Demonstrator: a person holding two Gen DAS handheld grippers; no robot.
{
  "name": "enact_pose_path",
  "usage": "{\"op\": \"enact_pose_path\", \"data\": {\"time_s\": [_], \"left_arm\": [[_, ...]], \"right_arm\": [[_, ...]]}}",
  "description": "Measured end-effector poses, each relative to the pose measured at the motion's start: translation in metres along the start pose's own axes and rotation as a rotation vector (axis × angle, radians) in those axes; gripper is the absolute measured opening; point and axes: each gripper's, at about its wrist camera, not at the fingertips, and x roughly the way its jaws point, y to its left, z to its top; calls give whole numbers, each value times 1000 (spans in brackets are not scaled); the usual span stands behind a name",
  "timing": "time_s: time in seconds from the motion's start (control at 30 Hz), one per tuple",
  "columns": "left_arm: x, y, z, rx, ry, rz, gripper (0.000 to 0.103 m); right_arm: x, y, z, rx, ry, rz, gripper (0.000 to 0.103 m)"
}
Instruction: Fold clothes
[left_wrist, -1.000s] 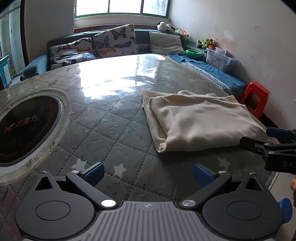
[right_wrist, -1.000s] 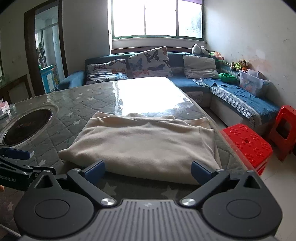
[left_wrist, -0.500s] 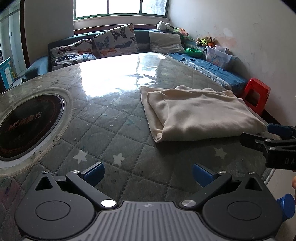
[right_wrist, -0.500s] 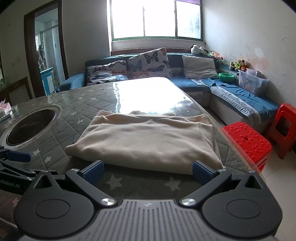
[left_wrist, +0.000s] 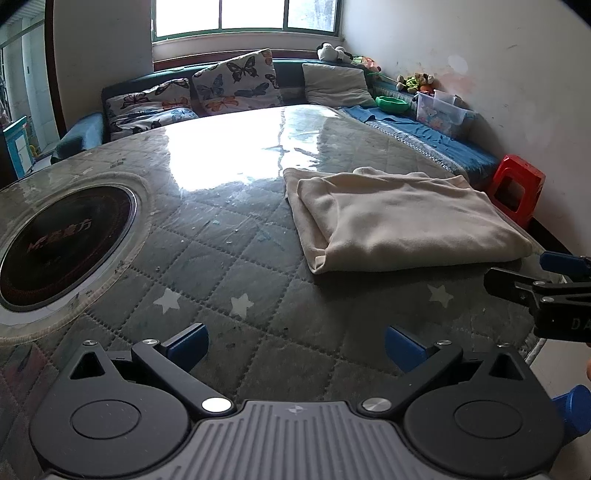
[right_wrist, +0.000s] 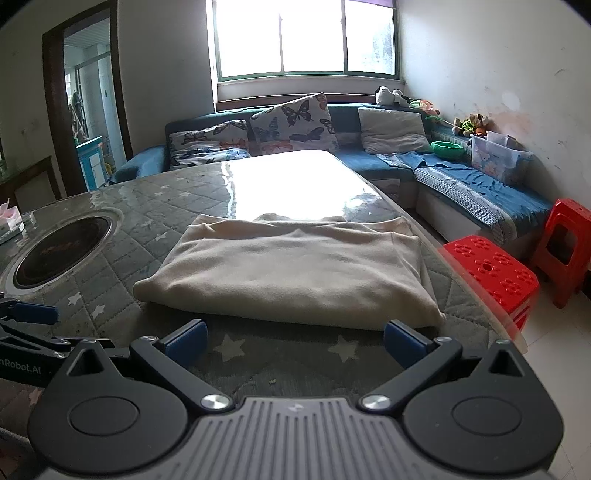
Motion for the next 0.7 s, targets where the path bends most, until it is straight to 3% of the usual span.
{"op": "enact_pose_path", "data": {"time_s": [0.7], "left_arm": [[-5,-16,-8,22,2,8,103]], "right_arm": [[-5,6,-11,9,-2,16,103]]}}
